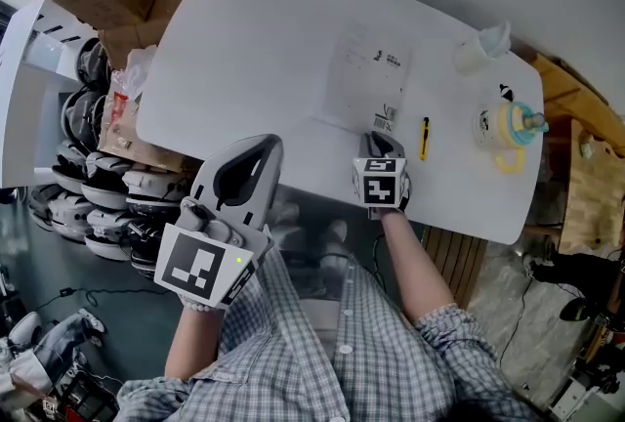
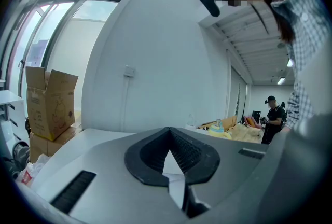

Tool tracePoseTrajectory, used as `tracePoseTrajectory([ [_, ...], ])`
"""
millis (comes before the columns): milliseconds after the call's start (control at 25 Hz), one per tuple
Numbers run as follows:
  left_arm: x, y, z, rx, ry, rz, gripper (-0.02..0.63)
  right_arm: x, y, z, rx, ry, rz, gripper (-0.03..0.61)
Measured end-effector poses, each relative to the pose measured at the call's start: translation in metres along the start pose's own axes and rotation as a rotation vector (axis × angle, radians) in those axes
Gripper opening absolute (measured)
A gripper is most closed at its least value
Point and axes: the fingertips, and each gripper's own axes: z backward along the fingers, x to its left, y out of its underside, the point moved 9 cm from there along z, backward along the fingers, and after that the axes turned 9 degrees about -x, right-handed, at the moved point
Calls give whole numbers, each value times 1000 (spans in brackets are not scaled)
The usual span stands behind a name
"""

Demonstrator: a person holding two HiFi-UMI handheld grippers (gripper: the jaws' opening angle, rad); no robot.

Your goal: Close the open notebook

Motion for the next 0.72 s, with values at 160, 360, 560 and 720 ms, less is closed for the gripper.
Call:
tracePoseTrajectory([
  [160,-1,-1,1,-4,8,0,6,-2,2,1,12,-23,-33,37],
  [360,-3,-2,2,-9,21,-1,6,-6,-3,14,-34,-26,-100,35],
  [560,-6,-4,2,-21,40,-2,6,-10,-14,33,-108,-13,-177,32],
  [720,-10,-5,1,-31,56,-4,6,-16,-25,49,-179,-32,-211,31],
])
